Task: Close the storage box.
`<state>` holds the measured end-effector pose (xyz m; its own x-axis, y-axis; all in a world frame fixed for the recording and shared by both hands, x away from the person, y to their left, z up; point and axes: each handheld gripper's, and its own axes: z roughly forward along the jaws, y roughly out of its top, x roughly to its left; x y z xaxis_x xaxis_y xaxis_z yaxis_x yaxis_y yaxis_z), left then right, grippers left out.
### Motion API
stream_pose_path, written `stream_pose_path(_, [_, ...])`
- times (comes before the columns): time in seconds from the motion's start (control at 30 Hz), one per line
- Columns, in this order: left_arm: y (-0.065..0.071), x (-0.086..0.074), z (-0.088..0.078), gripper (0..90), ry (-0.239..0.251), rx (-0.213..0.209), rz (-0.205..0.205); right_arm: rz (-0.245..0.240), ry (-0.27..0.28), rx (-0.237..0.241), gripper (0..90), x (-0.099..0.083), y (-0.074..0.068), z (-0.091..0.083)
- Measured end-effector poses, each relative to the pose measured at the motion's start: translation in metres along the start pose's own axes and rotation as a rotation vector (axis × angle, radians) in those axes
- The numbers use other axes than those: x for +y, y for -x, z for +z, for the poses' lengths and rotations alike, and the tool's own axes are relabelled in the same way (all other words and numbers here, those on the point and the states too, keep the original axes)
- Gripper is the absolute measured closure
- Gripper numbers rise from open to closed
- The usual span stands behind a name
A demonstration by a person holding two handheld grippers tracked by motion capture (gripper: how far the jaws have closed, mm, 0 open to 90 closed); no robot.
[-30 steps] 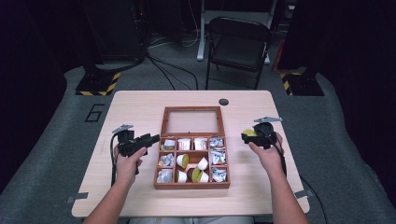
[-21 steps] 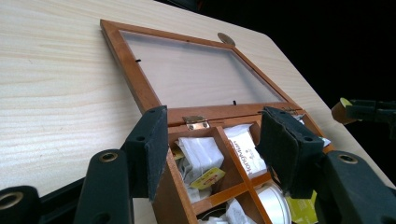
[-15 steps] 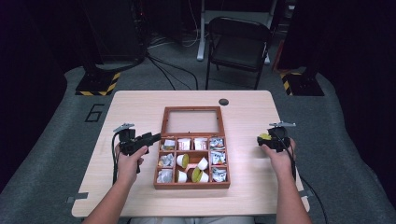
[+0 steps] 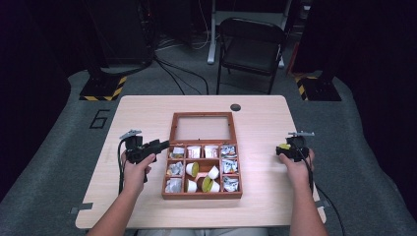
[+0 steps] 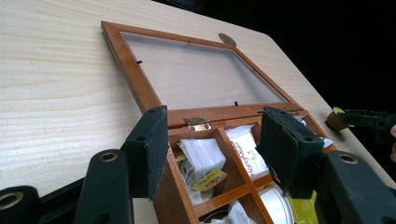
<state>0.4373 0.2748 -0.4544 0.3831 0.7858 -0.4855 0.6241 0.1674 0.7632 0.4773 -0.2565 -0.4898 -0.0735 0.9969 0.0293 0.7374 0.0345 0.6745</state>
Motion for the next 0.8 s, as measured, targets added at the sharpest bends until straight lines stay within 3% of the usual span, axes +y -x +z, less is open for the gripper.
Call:
stream_pose_path(0.4, [0.000, 0.000, 0.000, 42.0, 0.005, 0.006, -0.001, 0.024, -0.002, -0.003, 31.3, -0.002, 0.000, 0.000])
stream_pose_path(0.8, [0.002, 0.002, 0.000, 41.9, -0.003, 0.028, 0.030, 0.046, 0.074, -0.026, 28.4, 0.004, 0.001, -0.018])
